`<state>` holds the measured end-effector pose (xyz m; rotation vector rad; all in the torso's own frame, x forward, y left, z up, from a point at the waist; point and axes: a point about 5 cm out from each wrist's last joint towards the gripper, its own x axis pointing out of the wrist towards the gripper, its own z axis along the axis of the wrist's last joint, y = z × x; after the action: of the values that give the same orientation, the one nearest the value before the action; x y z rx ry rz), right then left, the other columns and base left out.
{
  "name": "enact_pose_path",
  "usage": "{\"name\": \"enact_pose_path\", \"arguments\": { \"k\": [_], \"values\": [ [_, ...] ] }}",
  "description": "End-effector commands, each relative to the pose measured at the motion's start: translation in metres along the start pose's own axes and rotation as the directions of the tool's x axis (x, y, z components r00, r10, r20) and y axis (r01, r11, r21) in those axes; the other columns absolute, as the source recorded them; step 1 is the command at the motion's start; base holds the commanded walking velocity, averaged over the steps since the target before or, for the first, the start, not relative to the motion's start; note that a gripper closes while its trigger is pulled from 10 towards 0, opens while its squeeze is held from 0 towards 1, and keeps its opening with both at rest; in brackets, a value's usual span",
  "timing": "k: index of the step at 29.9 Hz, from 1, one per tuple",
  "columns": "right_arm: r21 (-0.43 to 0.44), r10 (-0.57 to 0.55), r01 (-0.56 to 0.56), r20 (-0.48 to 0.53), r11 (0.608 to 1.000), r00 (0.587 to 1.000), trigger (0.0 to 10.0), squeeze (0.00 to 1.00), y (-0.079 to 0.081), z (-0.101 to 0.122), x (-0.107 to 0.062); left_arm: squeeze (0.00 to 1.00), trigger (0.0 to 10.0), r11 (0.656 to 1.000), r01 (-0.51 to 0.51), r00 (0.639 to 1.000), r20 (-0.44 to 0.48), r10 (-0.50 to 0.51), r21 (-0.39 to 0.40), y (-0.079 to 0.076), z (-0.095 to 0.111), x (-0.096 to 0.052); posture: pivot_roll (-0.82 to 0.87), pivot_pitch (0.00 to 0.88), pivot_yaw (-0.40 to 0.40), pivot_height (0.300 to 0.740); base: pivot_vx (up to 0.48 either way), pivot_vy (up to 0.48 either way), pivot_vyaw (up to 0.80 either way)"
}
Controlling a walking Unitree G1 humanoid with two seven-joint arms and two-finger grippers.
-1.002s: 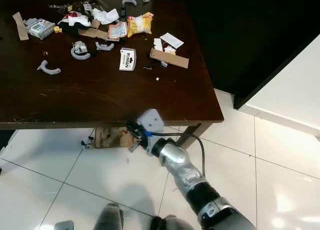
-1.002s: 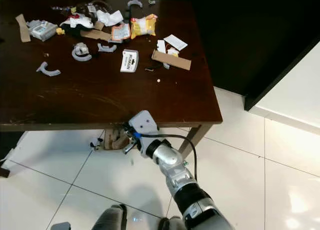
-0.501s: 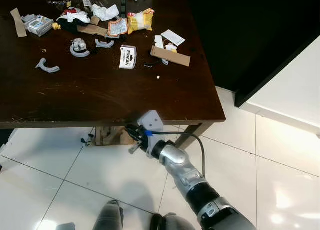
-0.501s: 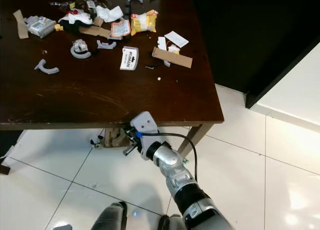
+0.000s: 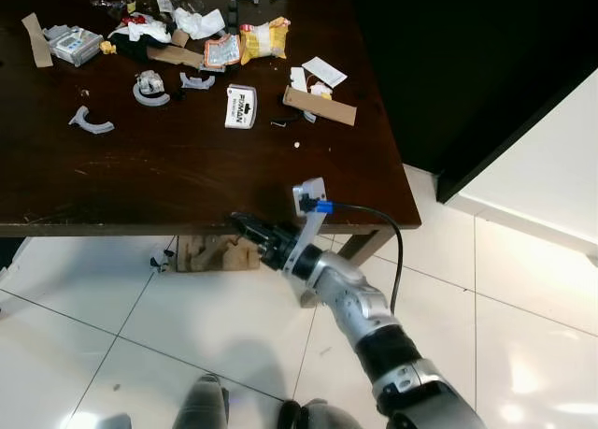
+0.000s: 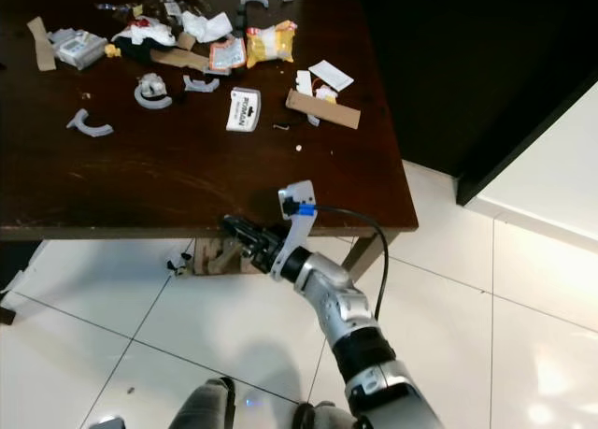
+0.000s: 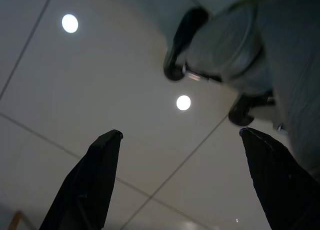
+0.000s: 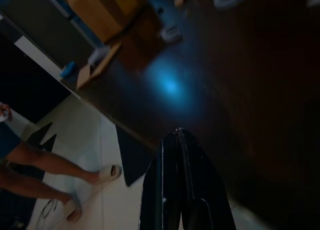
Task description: Picking trash to rubbish bin
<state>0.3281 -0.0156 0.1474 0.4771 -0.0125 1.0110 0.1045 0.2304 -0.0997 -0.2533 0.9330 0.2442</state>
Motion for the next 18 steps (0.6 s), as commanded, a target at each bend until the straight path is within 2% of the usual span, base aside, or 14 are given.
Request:
{"name": "enact_pose_path", "arguments": {
  "k": [1,3,18],
  "values": [
    [0.112,0.114,-0.122,0.076,0.986,0.991,10.0,0.0,0.0444,-0.0087,0.0394,0.0,10.0,1.0,-0.004,1.0,-0.028,0.004,-0.015,0.0002,-0.0098,-0.0028,0.36,0.19,-0.131,0.74,0.48,0.0,0.0],
    [0.115,0.122,-0.13,0.076,0.985,0.99,10.0,0.0,0.0425,-0.0058,0.0382,0.0,10.0,1.0,-0.011,1.0,-0.025,0.01,-0.022,0.0018,-0.0096,-0.0032,0.37,0.185,-0.13,0.74,0.48,0.0,0.0],
    [0.11,0.132,-0.139,0.074,0.984,0.989,10.0,0.0,0.0385,0.0006,0.0371,0.0,10.0,0.999,-0.025,0.999,-0.03,0.023,-0.042,0.0031,-0.0133,-0.0047,0.38,0.177,-0.127,0.74,0.48,0.0,0.78]
  ]
}}
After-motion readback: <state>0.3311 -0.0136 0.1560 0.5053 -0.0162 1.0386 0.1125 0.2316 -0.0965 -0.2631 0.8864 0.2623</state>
